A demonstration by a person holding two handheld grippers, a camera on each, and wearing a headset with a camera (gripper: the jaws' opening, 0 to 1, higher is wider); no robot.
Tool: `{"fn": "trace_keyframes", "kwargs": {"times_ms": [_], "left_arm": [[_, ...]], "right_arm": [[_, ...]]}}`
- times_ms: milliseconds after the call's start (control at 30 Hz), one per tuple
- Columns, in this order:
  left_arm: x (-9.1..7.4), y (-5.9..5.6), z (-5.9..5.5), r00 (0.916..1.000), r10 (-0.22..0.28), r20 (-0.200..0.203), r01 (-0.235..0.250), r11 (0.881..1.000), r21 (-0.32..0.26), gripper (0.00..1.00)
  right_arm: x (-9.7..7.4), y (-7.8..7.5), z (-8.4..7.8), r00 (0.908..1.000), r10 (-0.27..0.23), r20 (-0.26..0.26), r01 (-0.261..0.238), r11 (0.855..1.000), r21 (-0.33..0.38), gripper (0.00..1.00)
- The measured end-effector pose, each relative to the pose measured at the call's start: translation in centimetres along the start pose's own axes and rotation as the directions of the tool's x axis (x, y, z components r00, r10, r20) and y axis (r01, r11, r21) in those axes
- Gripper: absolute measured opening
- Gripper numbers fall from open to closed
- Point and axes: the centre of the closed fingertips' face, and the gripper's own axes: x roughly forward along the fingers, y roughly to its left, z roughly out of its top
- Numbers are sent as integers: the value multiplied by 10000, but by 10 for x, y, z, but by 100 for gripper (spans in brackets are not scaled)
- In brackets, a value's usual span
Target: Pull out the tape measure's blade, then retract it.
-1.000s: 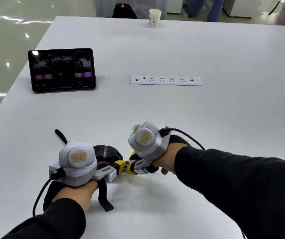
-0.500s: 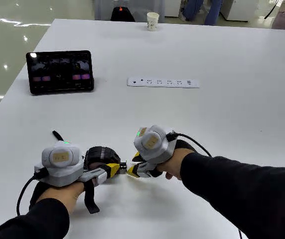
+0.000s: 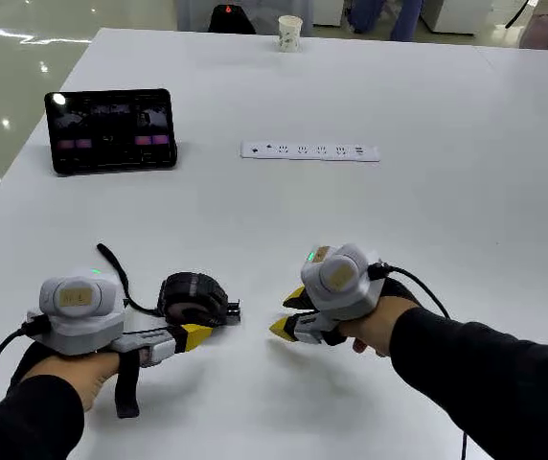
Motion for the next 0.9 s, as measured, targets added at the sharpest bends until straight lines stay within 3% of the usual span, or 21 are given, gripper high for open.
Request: {"fn": "trace_keyframes", "kwargs": {"times_ms": [200, 300, 467, 633, 767, 900], "left_arm": [[-8, -2, -10, 9978, -473, -469, 496, 9976, 493, 95], [-15, 2, -12, 9975, -523, -473, 547, 9971, 522, 99], [-27, 8, -15, 9966, -574, -586, 614, 9958, 685, 99], [-38, 2, -15, 9911, -1171, -628, 1225, 9883, 907, 99], [-45, 0, -15, 9903, -1292, -507, 1343, 9843, 1142, 99], [-51, 1, -20, 9885, -1362, -650, 1422, 9849, 984, 99]], "right_arm": [[-22, -2, -16, 9996, -260, 111, 260, 9997, -10, 25], [-33, -2, -21, 9989, -401, 232, 402, 9992, -18, 26], [-46, -3, -34, 9978, -602, 291, 597, 9980, 204, 29], [-59, -4, -46, 9956, -880, 336, 864, 9952, 467, 32], [-70, -4, -57, 9940, -1033, 354, 1006, 9923, 719, 36], [-82, -5, -67, 9925, -1162, 371, 1116, 9878, 1087, 42]]}}
